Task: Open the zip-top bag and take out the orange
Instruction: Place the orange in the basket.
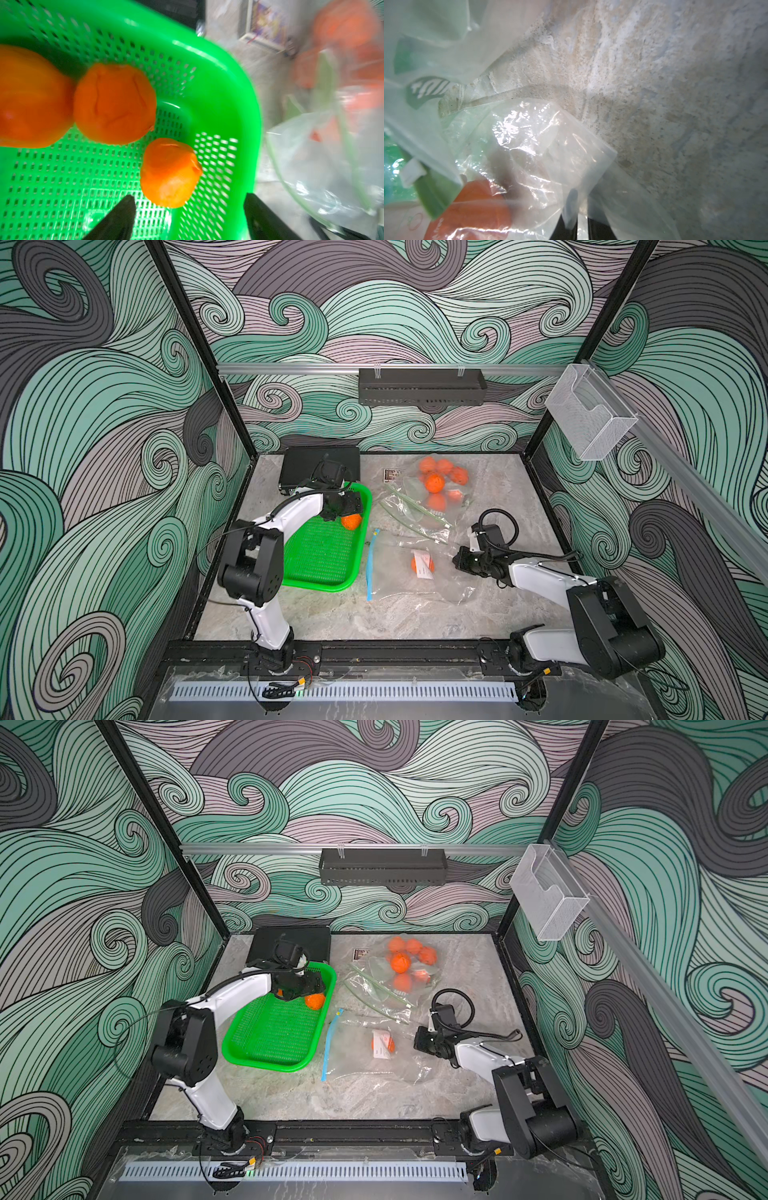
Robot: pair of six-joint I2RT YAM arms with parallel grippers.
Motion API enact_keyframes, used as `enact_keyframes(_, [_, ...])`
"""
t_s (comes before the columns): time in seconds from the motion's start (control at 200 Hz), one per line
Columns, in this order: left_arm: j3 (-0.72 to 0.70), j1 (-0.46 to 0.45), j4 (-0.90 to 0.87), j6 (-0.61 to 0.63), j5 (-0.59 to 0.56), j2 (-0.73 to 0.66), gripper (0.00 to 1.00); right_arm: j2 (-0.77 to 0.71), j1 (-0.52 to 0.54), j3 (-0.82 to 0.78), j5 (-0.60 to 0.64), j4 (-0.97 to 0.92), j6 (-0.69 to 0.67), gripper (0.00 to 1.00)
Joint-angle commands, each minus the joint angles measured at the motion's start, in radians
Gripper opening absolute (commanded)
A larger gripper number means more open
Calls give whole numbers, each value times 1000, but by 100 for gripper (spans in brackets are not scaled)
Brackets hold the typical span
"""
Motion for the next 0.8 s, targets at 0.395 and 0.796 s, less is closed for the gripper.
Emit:
enact_keyframes(0.395, [-371, -285, 3, -18, 263, -407, 28, -530, 41, 95, -15, -517, 19, 14])
enact_keyframes(0.796, [-396, -336, 16, -8, 276, -332, 27, -526, 302, -41, 50, -538, 180, 8])
